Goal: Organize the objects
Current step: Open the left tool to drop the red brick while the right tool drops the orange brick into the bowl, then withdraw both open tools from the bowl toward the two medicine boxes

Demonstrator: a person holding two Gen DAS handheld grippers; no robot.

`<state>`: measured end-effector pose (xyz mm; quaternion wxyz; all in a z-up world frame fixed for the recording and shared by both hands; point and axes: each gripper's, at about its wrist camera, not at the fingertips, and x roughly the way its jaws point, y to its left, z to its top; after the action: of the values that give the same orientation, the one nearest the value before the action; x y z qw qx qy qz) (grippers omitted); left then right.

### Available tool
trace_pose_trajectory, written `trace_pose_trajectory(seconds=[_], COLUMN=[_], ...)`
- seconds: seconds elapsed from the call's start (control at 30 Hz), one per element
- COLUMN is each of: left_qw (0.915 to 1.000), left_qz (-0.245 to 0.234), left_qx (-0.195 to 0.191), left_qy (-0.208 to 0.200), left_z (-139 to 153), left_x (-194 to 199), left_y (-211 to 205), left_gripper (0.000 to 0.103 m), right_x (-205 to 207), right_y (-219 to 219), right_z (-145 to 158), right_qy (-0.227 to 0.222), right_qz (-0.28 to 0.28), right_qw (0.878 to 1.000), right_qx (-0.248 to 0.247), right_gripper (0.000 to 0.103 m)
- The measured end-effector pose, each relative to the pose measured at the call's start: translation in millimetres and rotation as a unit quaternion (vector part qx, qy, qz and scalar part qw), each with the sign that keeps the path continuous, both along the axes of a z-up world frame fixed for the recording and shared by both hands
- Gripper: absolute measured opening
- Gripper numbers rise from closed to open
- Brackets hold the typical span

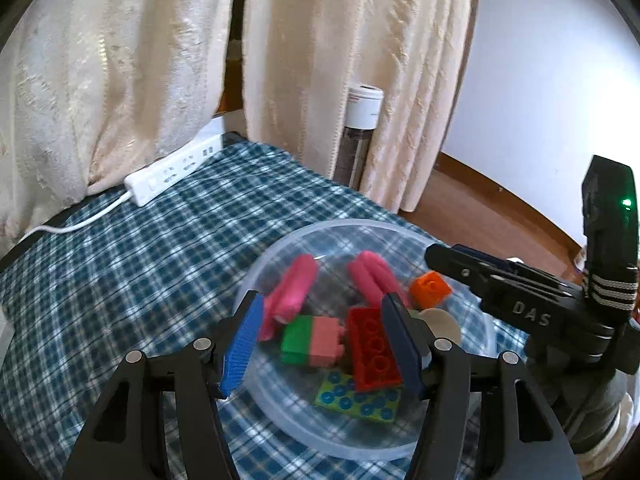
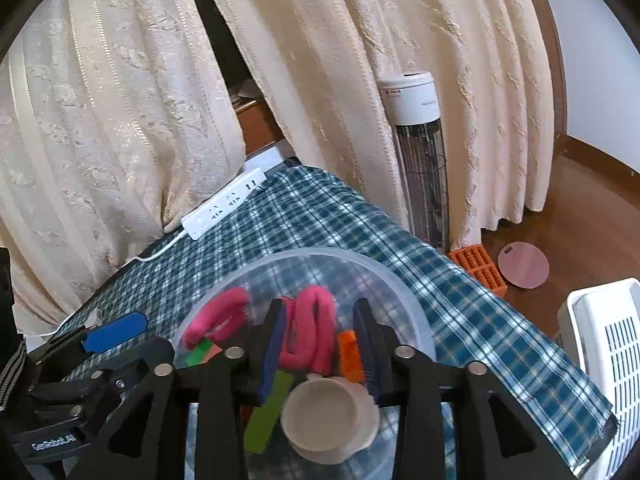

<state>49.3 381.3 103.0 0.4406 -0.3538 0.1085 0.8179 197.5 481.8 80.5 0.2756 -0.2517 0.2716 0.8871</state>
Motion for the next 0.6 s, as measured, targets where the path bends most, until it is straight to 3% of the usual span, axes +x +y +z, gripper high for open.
trace_pose_trajectory(seconds=[0.13,0.27,0.4,0.47,0.6], left_qw=[0.9995,0.9984,0.9968,0.9957,0.9921], left_qz=[0.027,0.052,0.077,0.089,0.122], left_qx=[-0.001,-0.002,-0.003,-0.002,0.000], left_qy=[-0.015,-0.023,-0.024,-0.025,-0.028], left_z=[-2,-3,-3,-3,-4], left_x=[-13,-25,-33,-37,-50], left_y=[-13,-25,-38,-45,-63], left_gripper=[0.064,0.064,0.065,0.066,0.069], right_x=[-9,-19,-31,-38,-55], right_y=[-4,-11,-20,-25,-38], right_z=[2,4,9,11,14], right_qy=[0.007,0.018,0.025,0.028,0.028], right_qz=[0.012,0.025,0.043,0.054,0.080], right_qw=[1.000,0.999,0.999,0.998,0.996], right_qx=[-0.006,-0.010,-0.010,-0.010,-0.006], right_gripper=[0.045,0.059,0.060,0.068,0.073])
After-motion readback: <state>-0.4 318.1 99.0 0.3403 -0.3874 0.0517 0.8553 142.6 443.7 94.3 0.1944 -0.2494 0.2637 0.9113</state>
